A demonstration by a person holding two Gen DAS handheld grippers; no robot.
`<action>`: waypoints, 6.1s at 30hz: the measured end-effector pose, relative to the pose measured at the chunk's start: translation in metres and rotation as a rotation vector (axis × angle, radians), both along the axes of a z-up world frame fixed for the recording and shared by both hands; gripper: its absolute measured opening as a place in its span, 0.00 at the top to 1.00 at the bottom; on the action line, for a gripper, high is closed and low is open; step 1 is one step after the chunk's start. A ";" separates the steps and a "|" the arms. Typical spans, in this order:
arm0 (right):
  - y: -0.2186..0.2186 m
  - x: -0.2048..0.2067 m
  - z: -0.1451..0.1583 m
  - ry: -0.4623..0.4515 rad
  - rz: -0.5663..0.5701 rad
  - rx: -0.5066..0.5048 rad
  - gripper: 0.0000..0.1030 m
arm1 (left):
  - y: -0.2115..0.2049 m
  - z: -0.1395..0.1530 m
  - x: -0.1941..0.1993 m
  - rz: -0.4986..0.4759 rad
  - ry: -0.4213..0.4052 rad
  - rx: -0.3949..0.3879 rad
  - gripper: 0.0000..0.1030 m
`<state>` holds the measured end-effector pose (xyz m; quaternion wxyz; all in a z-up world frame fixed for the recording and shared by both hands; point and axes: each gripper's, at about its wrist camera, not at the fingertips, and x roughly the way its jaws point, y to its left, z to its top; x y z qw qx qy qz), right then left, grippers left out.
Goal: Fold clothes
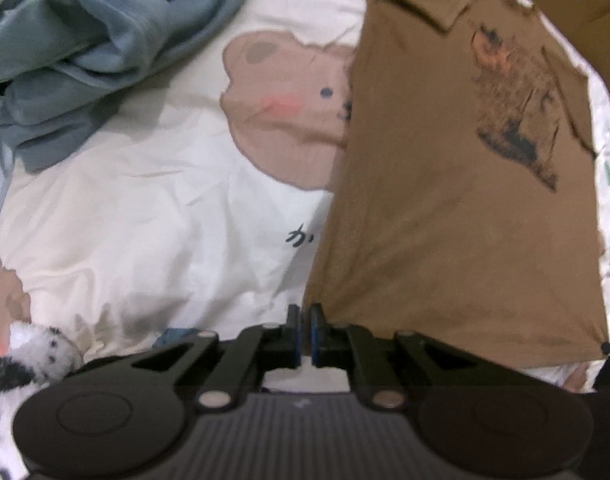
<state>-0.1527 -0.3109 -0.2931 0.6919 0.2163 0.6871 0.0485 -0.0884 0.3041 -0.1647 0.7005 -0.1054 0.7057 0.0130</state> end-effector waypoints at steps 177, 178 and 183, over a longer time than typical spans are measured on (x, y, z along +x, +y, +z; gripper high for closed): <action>-0.017 0.195 -0.073 -0.353 -0.144 -0.221 0.70 | -0.063 -0.155 0.227 -0.141 -0.387 0.098 0.76; -0.017 0.194 -0.075 -0.359 -0.143 -0.222 0.69 | -0.062 -0.156 0.226 -0.142 -0.390 0.098 0.76; -0.014 0.191 -0.076 -0.400 -0.150 -0.231 0.94 | -0.057 -0.152 0.223 -0.128 -0.425 0.111 0.92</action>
